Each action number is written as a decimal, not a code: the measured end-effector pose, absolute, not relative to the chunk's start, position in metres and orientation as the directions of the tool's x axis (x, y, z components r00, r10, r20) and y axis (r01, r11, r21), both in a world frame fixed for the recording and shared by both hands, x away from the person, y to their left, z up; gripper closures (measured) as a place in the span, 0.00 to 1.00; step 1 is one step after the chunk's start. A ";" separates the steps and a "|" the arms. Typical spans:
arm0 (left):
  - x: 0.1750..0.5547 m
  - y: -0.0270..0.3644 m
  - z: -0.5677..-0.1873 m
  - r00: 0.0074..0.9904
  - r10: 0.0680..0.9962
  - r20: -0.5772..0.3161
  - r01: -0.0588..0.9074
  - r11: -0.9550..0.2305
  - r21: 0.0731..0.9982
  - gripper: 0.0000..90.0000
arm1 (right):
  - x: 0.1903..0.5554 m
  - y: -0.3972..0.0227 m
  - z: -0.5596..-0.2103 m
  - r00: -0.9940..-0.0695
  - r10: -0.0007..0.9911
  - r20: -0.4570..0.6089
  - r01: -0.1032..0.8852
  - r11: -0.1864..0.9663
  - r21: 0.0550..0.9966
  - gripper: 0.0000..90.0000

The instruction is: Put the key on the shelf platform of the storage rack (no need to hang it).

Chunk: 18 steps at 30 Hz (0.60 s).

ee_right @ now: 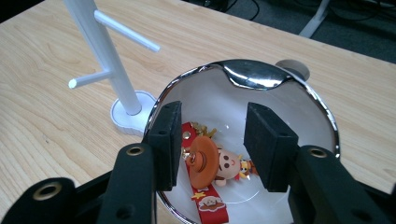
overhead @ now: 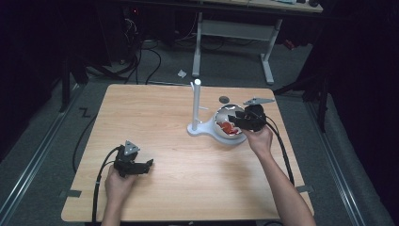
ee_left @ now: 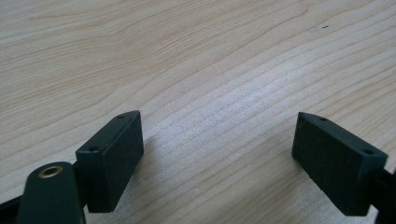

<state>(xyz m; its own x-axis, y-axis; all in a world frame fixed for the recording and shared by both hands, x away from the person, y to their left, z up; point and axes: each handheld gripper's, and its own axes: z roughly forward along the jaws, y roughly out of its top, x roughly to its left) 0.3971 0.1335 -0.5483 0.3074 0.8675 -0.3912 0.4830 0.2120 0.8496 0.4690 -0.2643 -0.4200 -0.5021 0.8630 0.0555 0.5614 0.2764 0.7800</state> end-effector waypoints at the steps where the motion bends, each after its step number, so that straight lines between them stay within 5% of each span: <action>1: 0.397 0.133 -0.548 0.307 0.867 -0.391 0.483 0.212 0.850 0.19 | 0.468 -0.265 -0.419 -0.505 0.861 0.054 0.559 0.279 0.781 0.62; 18: 0.397 0.133 -0.548 0.307 0.867 -0.391 0.483 0.212 0.850 0.19 | 0.453 -0.280 -0.405 -0.501 0.862 0.082 0.548 0.242 0.801 0.58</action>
